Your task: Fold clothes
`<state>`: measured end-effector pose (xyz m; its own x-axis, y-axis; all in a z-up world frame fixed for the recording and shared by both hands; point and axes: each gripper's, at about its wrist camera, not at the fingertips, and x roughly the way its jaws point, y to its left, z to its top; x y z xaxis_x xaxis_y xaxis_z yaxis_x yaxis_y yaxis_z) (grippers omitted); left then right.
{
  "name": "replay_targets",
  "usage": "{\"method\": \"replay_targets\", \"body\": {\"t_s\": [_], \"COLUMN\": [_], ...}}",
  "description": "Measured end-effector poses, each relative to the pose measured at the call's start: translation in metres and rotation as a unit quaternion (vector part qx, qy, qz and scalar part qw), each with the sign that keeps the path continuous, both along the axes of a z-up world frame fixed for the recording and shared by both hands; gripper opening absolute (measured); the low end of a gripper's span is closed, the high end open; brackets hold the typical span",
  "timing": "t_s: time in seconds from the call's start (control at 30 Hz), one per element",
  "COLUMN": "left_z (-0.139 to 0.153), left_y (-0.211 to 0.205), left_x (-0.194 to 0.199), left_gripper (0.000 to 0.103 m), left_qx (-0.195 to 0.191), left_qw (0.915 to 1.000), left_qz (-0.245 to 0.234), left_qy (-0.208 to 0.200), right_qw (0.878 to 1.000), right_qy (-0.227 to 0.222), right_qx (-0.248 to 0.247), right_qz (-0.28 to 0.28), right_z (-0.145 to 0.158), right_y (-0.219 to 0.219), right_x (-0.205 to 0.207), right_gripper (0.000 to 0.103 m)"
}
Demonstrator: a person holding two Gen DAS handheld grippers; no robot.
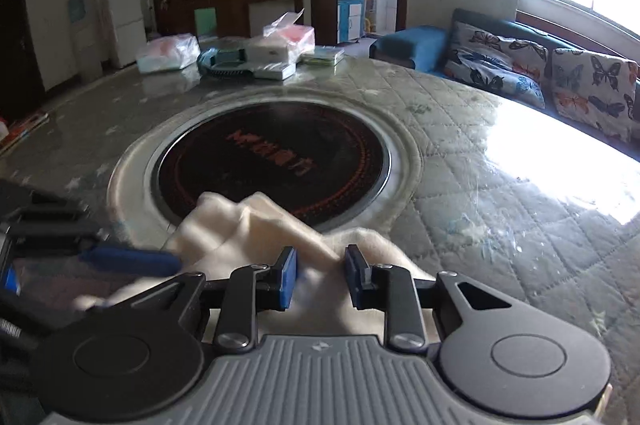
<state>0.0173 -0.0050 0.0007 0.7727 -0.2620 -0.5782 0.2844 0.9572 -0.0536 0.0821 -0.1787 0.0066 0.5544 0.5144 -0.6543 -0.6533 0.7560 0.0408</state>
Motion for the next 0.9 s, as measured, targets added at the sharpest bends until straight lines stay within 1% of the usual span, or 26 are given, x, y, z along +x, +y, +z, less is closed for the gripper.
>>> {"method": "replay_targets", "body": {"t_s": [0.13, 0.2, 0.33, 0.47, 0.57, 0.67, 0.83, 0.87, 0.9], "left_z": [0.005, 0.010, 0.015, 0.009, 0.001, -0.003, -0.003, -0.003, -0.003], "left_y": [0.006, 0.011, 0.020, 0.025, 0.030, 0.033, 0.031, 0.031, 0.031], "left_x": [0.000, 0.001, 0.018, 0.036, 0.045, 0.044, 0.042, 0.042, 0.042], "left_gripper": [0.038, 0.038, 0.036, 0.030, 0.030, 0.030, 0.030, 0.030, 0.030], "left_qx": [-0.010, -0.015, -0.022, -0.017, -0.007, -0.007, -0.001, -0.002, -0.002], "left_qw": [0.9999, 0.9998, 0.9992, 0.9985, 0.9980, 0.9979, 0.9981, 0.9981, 0.9981], "left_qz": [0.002, 0.008, 0.032, 0.051, 0.058, 0.058, 0.056, 0.056, 0.056], "left_qy": [-0.002, -0.009, -0.005, 0.010, 0.023, 0.028, 0.025, 0.025, 0.025], "right_qw": [1.000, 1.000, 1.000, 1.000, 0.999, 0.998, 0.994, 0.993, 0.992], "right_qy": [0.002, -0.007, -0.021, -0.013, -0.001, 0.002, -0.016, -0.019, -0.026], "right_qx": [0.017, 0.017, 0.008, -0.002, -0.002, 0.000, 0.008, 0.008, -0.004], "right_qz": [-0.018, -0.022, -0.006, 0.019, 0.038, 0.065, 0.110, 0.118, 0.125], "right_z": [0.005, 0.013, 0.026, 0.021, 0.013, 0.008, 0.011, 0.011, 0.009], "right_y": [-0.006, -0.013, -0.025, -0.023, -0.014, -0.002, 0.018, 0.021, 0.026], "right_x": [0.006, 0.001, -0.020, -0.039, -0.049, -0.061, -0.090, -0.096, -0.101], "right_gripper": [0.025, 0.025, 0.026, 0.026, 0.026, 0.026, 0.025, 0.025, 0.027]}}
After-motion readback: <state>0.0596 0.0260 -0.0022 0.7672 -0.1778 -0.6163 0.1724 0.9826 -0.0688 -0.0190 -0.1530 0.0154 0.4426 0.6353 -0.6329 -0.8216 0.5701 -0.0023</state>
